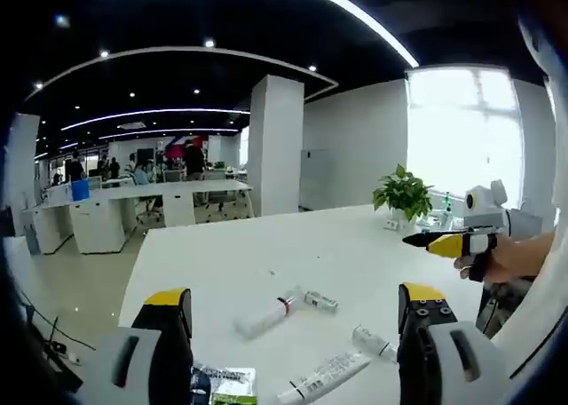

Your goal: Arrange the skincare products in the storage area until every visible bottle or jar stands upright without overlapping.

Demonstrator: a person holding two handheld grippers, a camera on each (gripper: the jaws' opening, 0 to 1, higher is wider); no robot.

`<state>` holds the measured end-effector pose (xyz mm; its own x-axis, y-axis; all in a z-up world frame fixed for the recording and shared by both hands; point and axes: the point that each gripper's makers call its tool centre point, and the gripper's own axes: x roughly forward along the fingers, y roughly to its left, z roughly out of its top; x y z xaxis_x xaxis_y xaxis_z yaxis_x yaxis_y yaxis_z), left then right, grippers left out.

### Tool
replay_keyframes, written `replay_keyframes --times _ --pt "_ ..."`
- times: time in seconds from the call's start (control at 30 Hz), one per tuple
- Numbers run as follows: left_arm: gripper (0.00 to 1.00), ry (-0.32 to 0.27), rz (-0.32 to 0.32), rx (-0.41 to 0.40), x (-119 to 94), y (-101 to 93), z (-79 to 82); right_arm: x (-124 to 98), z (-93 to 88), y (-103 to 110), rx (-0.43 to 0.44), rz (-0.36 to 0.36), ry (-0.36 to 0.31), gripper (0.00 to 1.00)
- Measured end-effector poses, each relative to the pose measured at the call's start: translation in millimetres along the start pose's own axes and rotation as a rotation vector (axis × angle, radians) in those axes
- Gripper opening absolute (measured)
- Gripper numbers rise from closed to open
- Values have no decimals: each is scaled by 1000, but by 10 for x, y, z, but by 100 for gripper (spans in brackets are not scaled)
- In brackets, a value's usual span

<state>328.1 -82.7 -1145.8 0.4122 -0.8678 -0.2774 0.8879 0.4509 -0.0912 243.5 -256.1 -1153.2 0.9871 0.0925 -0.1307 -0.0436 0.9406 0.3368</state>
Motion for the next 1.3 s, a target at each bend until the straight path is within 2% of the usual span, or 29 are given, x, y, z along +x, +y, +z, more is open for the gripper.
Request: replay_keyframes --times 0.1,0.2,0.47,0.6,0.7,0.8,0.93,1.0,1.07,1.2,1.23,1.3 --pt "100 17 14 -1 -32 -7 -77 -14 -47 45 -21 13 4 99" --pt "100 30 24 -9 -70 -35 -152 -11 -152 86 -23 34 43 99" --pt "98 79 41 6 -154 -108 -391 12 -243 193 -39 88 86 98" --pt "89 123 9 23 -163 -180 -542 17 -239 222 -46 104 92 97" --pt "89 147 4 25 -152 -205 -641 10 -240 229 -52 108 94 97" --pt "89 193 -13 40 -131 -261 -771 -30 -297 209 -90 110 119 95" --pt "89 210 -26 42 -188 -299 -802 -35 -481 166 -138 111 185 93" --pt "89 237 -20 97 -249 -271 -844 -18 -545 187 -161 127 202 88" --pt "89 262 -10 131 -302 -247 -901 20 -617 213 -198 144 214 86" --pt "89 262 4 78 -367 -215 -971 161 -822 278 -263 191 284 86" --pt "89 264 4 74 -376 -218 -986 212 -868 281 -310 213 304 86" --pt "89 268 5 75 -388 -231 -995 340 -901 261 -339 223 311 85"
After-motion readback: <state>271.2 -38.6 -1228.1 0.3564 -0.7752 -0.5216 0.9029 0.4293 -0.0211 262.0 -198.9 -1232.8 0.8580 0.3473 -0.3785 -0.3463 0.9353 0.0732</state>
